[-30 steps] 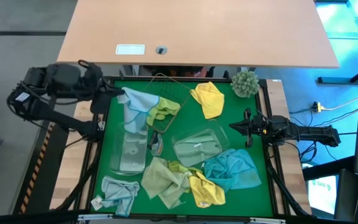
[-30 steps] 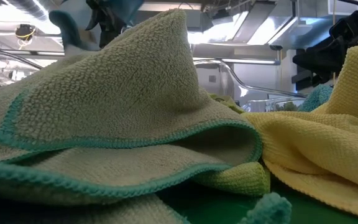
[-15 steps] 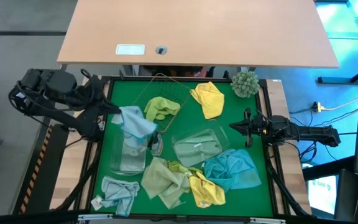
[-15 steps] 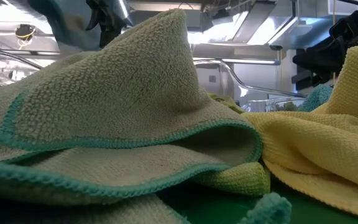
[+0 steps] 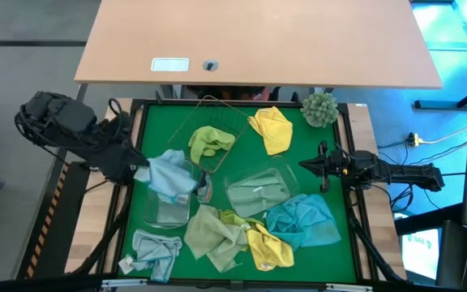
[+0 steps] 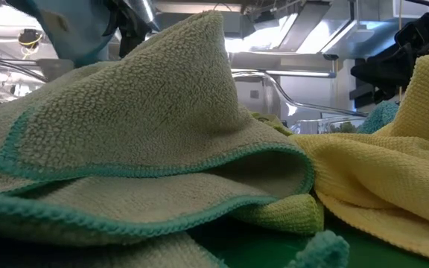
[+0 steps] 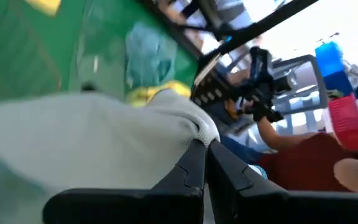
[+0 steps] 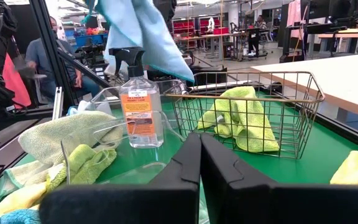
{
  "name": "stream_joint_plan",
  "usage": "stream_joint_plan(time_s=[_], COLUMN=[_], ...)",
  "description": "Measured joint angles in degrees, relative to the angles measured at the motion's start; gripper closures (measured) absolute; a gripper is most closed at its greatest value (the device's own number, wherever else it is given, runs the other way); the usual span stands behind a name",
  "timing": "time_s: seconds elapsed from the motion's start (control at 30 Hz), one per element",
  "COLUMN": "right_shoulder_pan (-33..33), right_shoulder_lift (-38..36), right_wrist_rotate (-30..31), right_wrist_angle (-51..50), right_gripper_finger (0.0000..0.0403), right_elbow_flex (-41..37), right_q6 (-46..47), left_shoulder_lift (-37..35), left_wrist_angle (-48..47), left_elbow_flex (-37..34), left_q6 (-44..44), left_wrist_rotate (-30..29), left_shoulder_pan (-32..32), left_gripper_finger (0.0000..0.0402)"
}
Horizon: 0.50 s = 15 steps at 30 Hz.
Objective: Sort microfiber towel by color & place in baskets
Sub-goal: Put the top light blue microfiber towel into the left transparent bin
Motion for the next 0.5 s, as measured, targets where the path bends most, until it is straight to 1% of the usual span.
stream_joint_plan(time_s=[0.07, 0.2, 0.27, 0.4, 0.5], right_shoulder_pan=[-0.02, 0.00, -0.02, -0.01, -0.02], right_shoulder_lift=[0.00, -0.02, 0.00, -0.02, -0.02], right_wrist_rotate=[-0.01, -0.02, -0.01, 0.00, -0.01], right_wrist_angle=[0.00, 0.00, 0.00, 0.00, 0.00], right_gripper_finger=[0.0400, 0.0400, 0.0400, 0.0400, 0.0400], right_elbow_flex=[0.00, 0.00, 0.01, 0.00, 0.00], right_q6=[-0.02, -0.02, -0.01, 0.00, -0.01], left_shoulder_lift=[0.01, 0.19, 0.37, 1.47, 2.10], left_wrist_angle=[-3.07, -9.17, -12.28, -19.05, -17.34], left_elbow_flex=[0.01, 0.00, 0.00, -0.06, -2.04], left_q6=[-6.15, -19.07, -23.26, -25.12, -19.77], left_wrist_rotate=[1.16, 6.16, 6.53, 1.97, -2.38], left_shoulder_pan=[-0.54, -1.43, -1.67, -1.69, -1.69], left_gripper_finger=[0.0401, 0.0401, 0.0401, 0.0401, 0.0401])
